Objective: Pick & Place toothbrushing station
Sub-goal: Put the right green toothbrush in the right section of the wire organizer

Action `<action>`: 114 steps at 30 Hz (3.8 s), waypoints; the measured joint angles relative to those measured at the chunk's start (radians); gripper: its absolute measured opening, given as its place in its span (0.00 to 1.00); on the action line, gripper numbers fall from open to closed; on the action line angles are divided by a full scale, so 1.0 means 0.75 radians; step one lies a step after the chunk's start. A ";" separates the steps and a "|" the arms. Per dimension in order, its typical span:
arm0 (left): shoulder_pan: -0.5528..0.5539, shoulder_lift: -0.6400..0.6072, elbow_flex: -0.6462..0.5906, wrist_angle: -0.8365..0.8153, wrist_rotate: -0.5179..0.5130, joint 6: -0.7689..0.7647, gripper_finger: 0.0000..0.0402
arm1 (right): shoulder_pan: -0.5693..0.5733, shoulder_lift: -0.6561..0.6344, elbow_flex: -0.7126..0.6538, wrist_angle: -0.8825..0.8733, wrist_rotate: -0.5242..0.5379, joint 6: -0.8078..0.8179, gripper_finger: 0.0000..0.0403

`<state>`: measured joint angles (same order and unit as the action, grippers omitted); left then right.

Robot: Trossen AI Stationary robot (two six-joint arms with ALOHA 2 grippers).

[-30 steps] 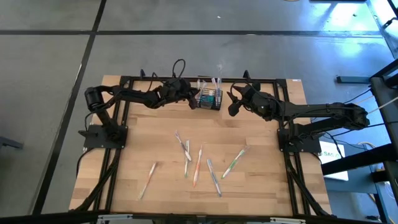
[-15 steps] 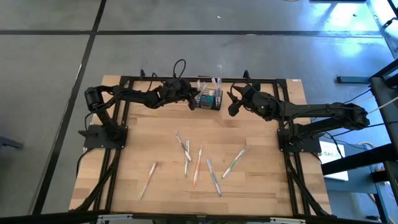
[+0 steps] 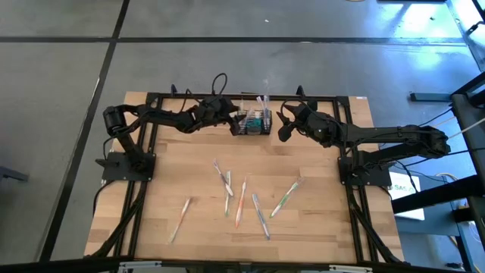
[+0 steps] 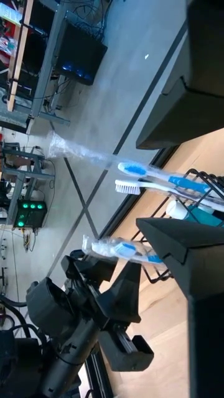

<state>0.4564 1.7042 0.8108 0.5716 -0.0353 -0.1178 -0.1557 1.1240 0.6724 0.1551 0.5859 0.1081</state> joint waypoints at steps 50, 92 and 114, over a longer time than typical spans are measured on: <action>0.007 -0.311 0.001 -0.346 -0.005 0.001 0.63 | 0.000 0.000 0.000 -0.009 -0.001 0.005 0.48; -0.528 -0.598 -0.191 -0.858 -0.339 -0.071 0.63 | 0.491 0.000 0.082 -0.083 -0.155 0.343 0.33; -0.465 -0.599 -0.191 -0.772 -0.338 0.060 0.63 | 0.665 0.213 0.732 -1.273 -0.416 1.186 0.22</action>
<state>0.1074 1.2552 0.6678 -0.0076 -0.2886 -0.0727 0.3431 1.2838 1.2212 -0.7995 0.2743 0.9977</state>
